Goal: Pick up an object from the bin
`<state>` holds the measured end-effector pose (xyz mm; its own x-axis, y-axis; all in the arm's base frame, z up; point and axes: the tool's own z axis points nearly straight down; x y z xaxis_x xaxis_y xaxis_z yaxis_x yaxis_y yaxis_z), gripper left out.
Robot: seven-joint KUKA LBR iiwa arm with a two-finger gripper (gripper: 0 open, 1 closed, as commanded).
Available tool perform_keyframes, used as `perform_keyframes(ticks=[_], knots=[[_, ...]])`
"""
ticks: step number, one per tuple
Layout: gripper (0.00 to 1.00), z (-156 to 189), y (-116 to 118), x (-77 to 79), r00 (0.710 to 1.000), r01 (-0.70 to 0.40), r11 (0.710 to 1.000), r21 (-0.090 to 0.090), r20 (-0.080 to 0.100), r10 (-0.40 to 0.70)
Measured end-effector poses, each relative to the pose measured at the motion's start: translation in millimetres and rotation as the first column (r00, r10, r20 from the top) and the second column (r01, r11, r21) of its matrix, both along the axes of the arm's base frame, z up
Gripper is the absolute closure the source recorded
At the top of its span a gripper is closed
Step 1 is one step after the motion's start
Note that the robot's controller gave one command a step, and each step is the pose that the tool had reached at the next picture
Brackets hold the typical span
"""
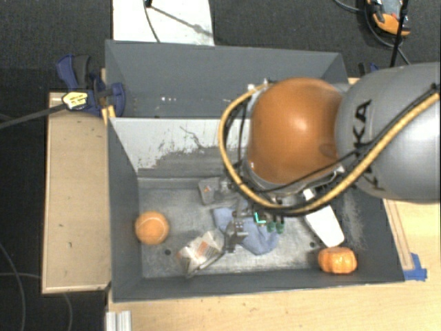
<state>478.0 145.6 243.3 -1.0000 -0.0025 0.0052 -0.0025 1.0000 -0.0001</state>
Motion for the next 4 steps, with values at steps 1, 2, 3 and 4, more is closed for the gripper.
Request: perform_keyframes(ticks=[1, 2, 3, 4], knots=[[0.0, 3.5, -0.8, 1.8, 1.0, 0.004, 1.0, 0.002, 0.008, -0.004], [0.0, -5.1, 1.1, 5.1, 1.0, -0.022, 1.0, 0.002, 0.014, 0.021], [0.0, -73.6, 5.1, 9.2, 0.994, -0.11, 0.994, 0.002, 0.013, 0.11], [1.0, -124.0, 9.4, 22.3, 0.994, -0.106, 0.994, -0.001, -0.006, 0.106]])
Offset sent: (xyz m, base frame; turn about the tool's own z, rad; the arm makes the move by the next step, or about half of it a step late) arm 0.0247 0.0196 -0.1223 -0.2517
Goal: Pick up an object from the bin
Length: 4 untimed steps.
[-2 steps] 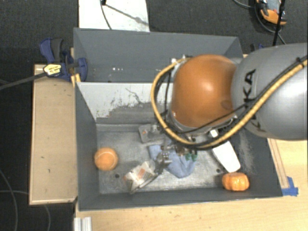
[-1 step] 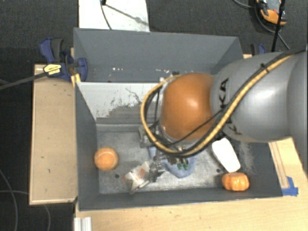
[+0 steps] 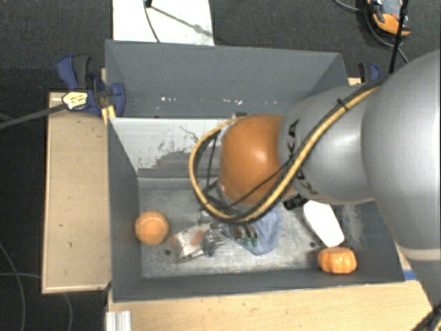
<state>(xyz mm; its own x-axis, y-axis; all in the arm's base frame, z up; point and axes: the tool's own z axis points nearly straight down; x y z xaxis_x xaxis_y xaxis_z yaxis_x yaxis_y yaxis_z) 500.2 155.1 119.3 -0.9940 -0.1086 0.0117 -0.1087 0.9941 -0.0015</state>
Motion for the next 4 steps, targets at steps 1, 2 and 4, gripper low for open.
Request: perform_keyframes(ticks=[1, 2, 4], knots=[[0.0, -1.1, 0.5, 3.5, 1.0, -0.003, 1.0, 0.005, 0.017, 0.003], [1.0, -0.1, 0.3, 0.8, 1.0, 0.0, 1.0, 0.001, 0.003, 0.0], [1.0, 123.5, 9.1, -13.0, 1.0, -0.017, 1.0, 0.003, 0.012, 0.017]])
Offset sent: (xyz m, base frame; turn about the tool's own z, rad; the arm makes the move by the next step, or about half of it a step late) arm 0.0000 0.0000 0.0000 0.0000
